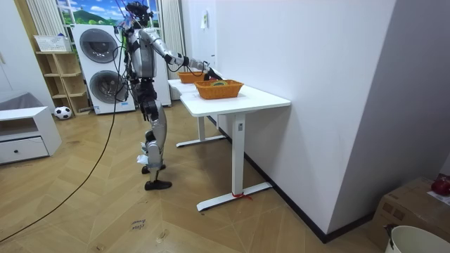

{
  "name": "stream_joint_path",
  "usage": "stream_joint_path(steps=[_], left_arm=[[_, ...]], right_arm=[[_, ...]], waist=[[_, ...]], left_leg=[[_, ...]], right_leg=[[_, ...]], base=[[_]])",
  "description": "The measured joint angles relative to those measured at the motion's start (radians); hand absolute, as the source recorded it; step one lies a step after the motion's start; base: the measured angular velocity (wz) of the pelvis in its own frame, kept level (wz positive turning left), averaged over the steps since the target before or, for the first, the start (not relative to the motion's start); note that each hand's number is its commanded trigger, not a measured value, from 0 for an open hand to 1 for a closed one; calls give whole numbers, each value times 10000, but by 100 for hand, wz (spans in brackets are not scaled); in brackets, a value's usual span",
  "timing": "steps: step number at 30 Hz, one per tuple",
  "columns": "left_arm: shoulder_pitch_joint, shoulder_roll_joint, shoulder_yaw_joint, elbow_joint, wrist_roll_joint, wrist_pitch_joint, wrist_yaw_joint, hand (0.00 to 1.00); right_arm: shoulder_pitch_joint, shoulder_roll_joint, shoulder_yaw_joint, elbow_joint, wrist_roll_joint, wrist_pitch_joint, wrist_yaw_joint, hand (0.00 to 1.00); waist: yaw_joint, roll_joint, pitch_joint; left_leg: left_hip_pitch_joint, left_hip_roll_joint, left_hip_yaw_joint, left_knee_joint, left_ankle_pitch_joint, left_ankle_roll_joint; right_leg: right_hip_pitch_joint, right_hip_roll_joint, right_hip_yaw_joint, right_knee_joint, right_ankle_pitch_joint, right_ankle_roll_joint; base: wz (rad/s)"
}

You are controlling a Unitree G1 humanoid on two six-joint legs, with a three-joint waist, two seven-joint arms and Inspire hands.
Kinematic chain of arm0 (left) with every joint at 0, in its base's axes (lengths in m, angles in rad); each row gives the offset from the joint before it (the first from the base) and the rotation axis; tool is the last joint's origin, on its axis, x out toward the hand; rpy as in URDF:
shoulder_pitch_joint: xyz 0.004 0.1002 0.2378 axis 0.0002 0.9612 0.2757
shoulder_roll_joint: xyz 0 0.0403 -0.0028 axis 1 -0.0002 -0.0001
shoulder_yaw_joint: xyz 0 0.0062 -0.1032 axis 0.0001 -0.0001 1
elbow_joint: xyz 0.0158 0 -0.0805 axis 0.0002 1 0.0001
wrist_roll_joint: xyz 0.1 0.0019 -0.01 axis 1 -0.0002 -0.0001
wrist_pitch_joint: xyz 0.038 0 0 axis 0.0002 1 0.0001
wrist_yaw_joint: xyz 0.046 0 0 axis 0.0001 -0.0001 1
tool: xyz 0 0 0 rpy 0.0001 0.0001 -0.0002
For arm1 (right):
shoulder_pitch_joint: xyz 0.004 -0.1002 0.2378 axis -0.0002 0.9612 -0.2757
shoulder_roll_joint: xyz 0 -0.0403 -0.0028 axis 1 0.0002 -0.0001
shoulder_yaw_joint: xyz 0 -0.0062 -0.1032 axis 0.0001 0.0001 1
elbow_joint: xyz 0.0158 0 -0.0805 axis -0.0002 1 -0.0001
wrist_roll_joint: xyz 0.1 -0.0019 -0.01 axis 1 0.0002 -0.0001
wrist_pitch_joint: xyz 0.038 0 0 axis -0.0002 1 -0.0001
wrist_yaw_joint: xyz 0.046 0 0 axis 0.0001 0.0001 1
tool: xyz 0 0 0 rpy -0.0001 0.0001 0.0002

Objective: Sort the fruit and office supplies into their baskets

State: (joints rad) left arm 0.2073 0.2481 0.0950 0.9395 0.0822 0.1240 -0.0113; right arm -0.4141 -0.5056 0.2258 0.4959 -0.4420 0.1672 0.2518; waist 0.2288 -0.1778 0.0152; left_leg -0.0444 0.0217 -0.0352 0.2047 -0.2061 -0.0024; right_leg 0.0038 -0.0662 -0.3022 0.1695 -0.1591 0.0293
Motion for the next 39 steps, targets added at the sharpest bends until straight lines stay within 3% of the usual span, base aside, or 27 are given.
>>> stream_joint_path(steps=[11,26,27,28,37,39], left_arm=[[-167,41,-362,-15,-6,-5,-216,0],[-243,39,-371,-127,-13,-11,-213,0],[-245,39,-371,-126,-23,-11,-213,0],[-273,39,-378,-126,-49,-11,-211,0],[-354,48,-388,-119,-116,-13,-170,0],[-367,50,-390,-119,-115,-15,-162,0]], right_arm=[[-70,1,251,210,720,-29,246,0],[-172,-177,248,474,801,-2,1132,0],[-172,-181,248,474,816,-2,1207,96],[-172,-187,257,474,840,-2,1302,100],[-134,-241,285,475,822,10,1097,100],[-132,-240,291,475,832,10,1089,100]], waist=[[27,70,50],[199,50,1],[235,53,0],[250,53,-3],[277,47,-6],[278,-1,-39]], left_leg=[[-21,-4,-42,85,-1,-1],[-120,-3,-213,156,4,-16],[-118,-2,-222,165,7,-21],[-116,-1,-234,173,9,-23],[0,0,-259,141,14,-32],[10,0,-258,136,14,-32]], right_leg=[[49,8,-57,-9,0,0],[25,53,-35,-13,23,-38],[28,57,-34,-14,23,-38],[40,59,-32,-19,23,-38],[168,65,-27,-19,23,-38],[170,66,-18,-18,23,-38]], base=[[0],[3],[0],[0],[1],[0]])
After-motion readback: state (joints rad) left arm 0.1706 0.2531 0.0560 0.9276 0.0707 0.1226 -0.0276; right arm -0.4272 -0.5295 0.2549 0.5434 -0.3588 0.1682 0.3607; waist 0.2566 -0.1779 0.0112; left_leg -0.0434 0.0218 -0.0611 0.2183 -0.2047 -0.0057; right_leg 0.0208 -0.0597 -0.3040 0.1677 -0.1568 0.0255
